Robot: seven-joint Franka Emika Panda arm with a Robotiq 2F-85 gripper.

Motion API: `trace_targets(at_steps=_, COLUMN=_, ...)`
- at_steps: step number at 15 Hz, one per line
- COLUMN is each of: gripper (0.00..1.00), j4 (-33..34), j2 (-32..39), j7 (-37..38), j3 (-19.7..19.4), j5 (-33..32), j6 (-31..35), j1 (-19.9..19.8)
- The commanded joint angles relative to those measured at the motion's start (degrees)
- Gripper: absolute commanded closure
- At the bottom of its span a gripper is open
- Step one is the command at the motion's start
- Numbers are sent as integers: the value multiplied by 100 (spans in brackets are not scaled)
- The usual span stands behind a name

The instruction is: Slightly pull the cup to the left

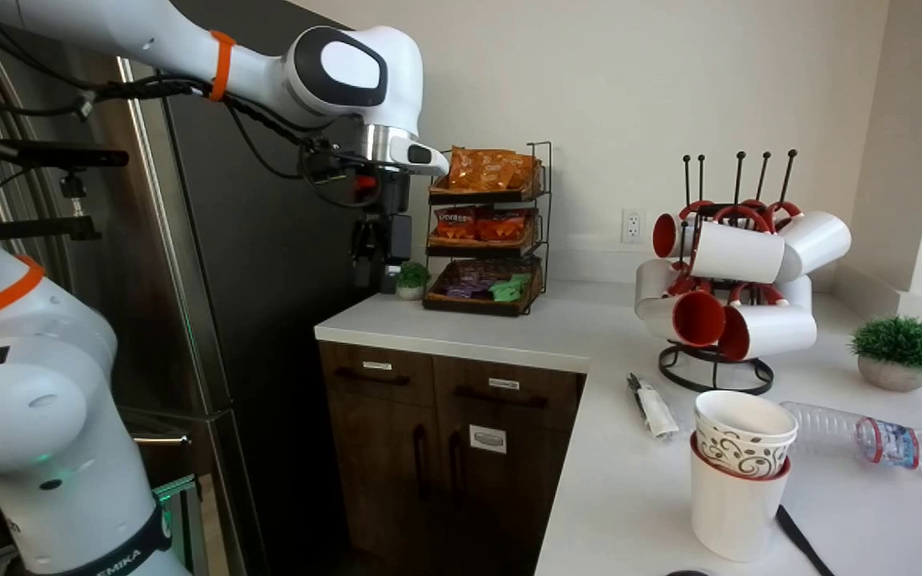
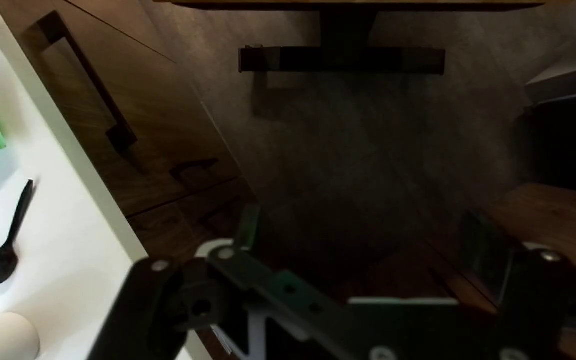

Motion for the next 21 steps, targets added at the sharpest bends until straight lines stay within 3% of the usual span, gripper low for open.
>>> trace_targets(at_steps=1, gripper=0, j4=10, j2=4, j7=12, j3=-27, j5=-9, j6=-12, j1=34)
trace_targets(at_steps=14, gripper=0, j4=10, j2=4, j7=12, j3=-27, j5=-9, j6=-12, j1=34)
trace_targets(at_steps=21, gripper=0, j4=73, j2=135, j7=100, j3=-491, j5=-645, j6=943, j1=-471)
